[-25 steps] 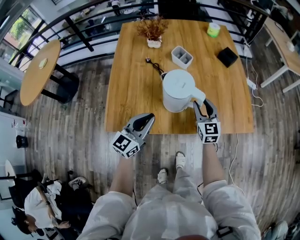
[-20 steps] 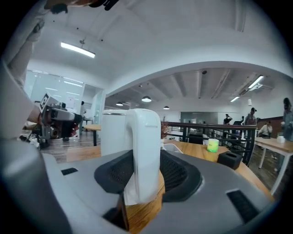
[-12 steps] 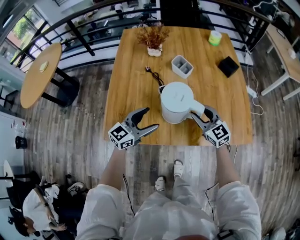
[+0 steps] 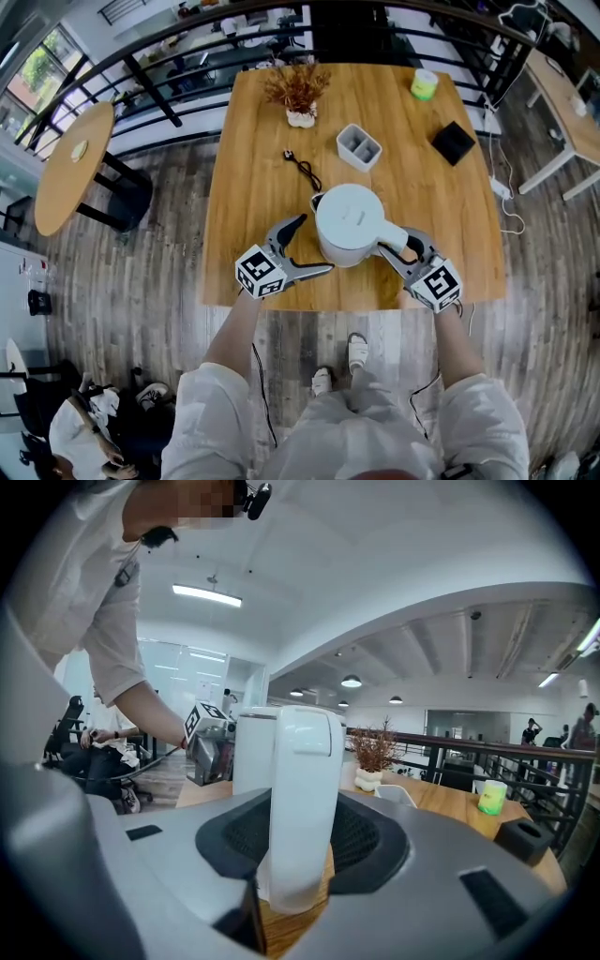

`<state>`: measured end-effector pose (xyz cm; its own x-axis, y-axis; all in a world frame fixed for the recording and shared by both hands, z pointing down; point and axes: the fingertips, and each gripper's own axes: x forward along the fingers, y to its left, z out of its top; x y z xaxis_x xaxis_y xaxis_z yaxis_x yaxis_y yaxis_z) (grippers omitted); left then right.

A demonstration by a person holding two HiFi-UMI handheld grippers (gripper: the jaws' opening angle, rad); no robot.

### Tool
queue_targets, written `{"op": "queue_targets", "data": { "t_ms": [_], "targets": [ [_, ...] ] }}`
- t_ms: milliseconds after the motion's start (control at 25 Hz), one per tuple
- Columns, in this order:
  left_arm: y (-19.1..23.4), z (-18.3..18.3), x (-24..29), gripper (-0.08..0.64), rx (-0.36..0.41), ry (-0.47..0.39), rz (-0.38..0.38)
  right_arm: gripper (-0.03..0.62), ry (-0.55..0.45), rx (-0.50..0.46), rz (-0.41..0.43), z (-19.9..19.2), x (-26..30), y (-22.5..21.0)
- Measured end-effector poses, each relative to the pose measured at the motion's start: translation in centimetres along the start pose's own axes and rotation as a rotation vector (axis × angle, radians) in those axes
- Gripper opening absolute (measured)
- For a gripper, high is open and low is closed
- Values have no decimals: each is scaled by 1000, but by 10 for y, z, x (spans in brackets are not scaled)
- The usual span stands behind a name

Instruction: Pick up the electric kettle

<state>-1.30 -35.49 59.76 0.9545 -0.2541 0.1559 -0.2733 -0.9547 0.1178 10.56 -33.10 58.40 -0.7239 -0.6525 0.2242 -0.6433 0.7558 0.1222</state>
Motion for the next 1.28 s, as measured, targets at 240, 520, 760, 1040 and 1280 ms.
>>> {"op": "queue_targets", "data": {
  "t_ms": [240, 520, 760, 1040, 1280],
  "targets": [
    [8, -24, 30, 584, 88, 107, -84, 135, 9, -20, 25, -2, 1, 2],
    [10, -18, 43, 584, 97, 52, -141, 135, -16, -43, 44, 3, 1, -2],
    [9, -17, 50, 586, 99, 20, -169, 137, -23, -60, 69, 2, 3, -7],
    [3, -15, 55, 586, 136, -8, -216, 135, -21, -74, 107, 2, 3, -8],
    [4, -13, 55, 584, 137, -17, -246, 132, -53, -50, 177, 4, 3, -4]
  ]
}}
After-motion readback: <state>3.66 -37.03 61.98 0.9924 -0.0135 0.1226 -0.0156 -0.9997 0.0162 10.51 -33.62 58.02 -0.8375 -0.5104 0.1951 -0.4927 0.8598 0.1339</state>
